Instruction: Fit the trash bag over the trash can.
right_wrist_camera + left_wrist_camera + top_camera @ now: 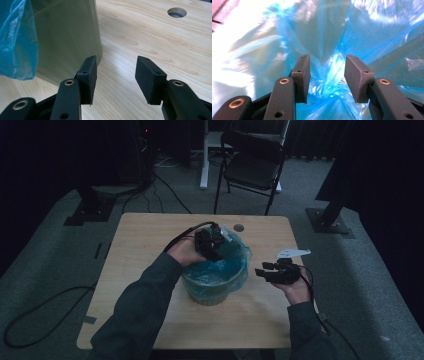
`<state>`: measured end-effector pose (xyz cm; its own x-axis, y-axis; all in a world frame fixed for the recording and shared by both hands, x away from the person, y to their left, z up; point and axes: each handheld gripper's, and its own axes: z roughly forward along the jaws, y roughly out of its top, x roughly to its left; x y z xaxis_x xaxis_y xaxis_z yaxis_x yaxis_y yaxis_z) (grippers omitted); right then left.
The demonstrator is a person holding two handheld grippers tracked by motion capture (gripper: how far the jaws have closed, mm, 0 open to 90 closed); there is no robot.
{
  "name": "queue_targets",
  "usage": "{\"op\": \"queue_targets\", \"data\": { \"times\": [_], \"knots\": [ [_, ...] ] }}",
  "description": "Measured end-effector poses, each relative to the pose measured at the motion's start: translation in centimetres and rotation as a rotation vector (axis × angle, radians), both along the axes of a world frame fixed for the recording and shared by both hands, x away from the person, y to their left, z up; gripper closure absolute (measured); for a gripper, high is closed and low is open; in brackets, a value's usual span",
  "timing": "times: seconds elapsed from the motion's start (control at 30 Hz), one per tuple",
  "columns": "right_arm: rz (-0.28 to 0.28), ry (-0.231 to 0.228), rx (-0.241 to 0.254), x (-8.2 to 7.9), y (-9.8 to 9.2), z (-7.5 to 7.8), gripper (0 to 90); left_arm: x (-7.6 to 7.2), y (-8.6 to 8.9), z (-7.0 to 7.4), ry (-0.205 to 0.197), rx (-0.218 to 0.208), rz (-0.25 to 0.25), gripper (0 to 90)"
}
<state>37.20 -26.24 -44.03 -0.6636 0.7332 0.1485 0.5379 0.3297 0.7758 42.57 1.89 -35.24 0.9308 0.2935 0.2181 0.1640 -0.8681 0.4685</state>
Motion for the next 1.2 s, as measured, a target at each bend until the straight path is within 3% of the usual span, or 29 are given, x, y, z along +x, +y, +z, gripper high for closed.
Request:
{"op": "queue_targets", "data": {
  "times": [0.17, 0.2, 0.27, 0.37, 0.43, 0.67, 0.73, 0.87, 0.97, 1.03, 1.07, 1.2],
  "knots": [
    [0.001, -0.002, 0.001, -0.1, -0.1, 0.1, 51.4, -0.5, 1.7, 1.1, -0.034, -0.077, 0.033, 56.5],
    [0.001, -0.002, 0.001, -0.1, -0.1, 0.1, 51.4, -0.5, 1.7, 1.1, -0.034, -0.077, 0.033, 56.5],
    [-0.001, -0.001, 0.001, -0.1, -0.1, 0.1, 51.4, -0.9, 3.0, 1.5, -0.059, -0.124, 0.055, 56.5],
    [0.000, 0.000, 0.000, -0.1, -0.1, 0.1, 51.4, -1.1, 3.7, 1.6, -0.073, -0.137, 0.068, 56.4],
    [0.001, 0.000, -0.001, -0.1, -0.1, 0.1, 51.4, -1.5, 5.0, 1.9, -0.088, -0.174, 0.085, 56.5],
    [0.003, -0.001, -0.003, 0.0, 0.0, 0.0, 51.0, -2.5, 8.0, 2.5, -0.147, -0.240, 0.143, 56.4],
    [0.004, 0.000, -0.003, -0.1, 0.0, 0.0, 51.0, -2.7, 8.9, 2.6, -0.157, -0.281, 0.157, 56.5],
    [0.002, 0.002, -0.004, -0.1, 0.0, 0.0, 51.0, -3.2, 10.4, 2.6, -0.180, -0.324, 0.187, 56.4],
    [0.003, 0.003, -0.004, 0.0, 0.0, -0.1, 50.9, -3.6, 11.9, 2.5, -0.197, -0.393, 0.222, 56.4],
    [0.004, 0.003, -0.004, 0.0, 0.0, -0.1, 50.9, -3.6, 11.9, 2.5, -0.197, -0.393, 0.222, 56.3],
    [0.004, 0.002, -0.004, 0.0, 0.0, 0.0, 50.9, -3.9, 12.9, 2.3, -0.216, -0.424, 0.251, 55.6],
    [0.001, 0.003, -0.004, 0.0, -0.1, -0.1, 50.9, -4.2, 14.4, 1.6, -0.213, -0.464, 0.283, 55.4]
  ]
}}
